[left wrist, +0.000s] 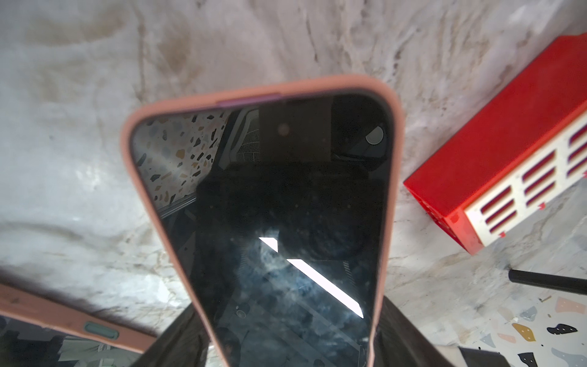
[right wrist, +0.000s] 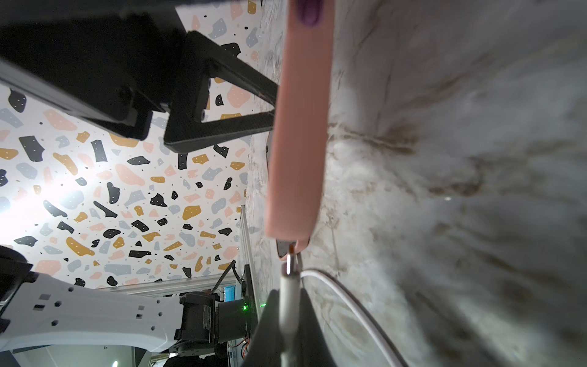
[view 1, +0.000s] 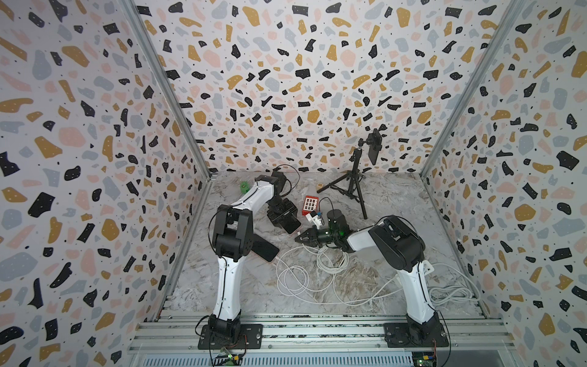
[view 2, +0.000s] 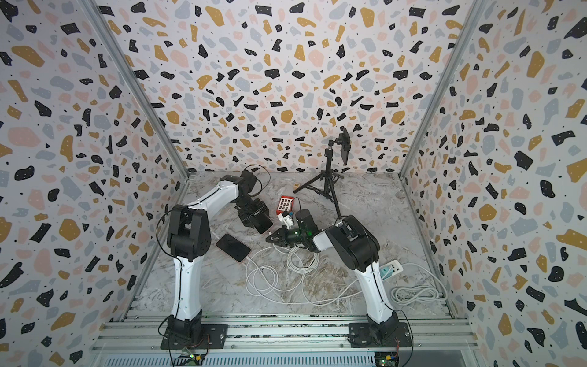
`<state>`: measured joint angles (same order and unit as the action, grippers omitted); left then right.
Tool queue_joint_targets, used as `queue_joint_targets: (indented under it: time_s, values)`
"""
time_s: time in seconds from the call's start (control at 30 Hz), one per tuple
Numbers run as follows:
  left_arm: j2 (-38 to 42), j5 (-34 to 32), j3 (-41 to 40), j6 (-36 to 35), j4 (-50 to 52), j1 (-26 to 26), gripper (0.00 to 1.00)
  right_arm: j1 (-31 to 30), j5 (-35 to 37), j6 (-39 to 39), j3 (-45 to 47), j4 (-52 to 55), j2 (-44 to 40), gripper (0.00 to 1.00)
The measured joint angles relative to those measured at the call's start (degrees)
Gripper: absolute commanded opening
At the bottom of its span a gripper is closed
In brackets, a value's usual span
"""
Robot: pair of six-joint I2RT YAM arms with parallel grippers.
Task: Plug the charging cable into the phone
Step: Insert the charging cable into the phone.
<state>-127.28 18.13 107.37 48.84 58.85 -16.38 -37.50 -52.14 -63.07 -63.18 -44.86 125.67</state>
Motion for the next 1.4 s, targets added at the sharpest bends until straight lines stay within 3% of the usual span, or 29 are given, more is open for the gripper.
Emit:
queue_joint_targets:
  time_s: [1.0,1.4]
  values:
    - [3.21,0.85,-3.87,-0.52,-2.38,-0.11,0.58,-0.02,-2.97,-1.09,-1.7,-2.62,1.86,0.0]
    - [4.63,0.66,-5.84,-7.32,-0.74,-0.35,0.57,-0.31,-6.19,7.67,-4.11,7.04,1.86,0.0]
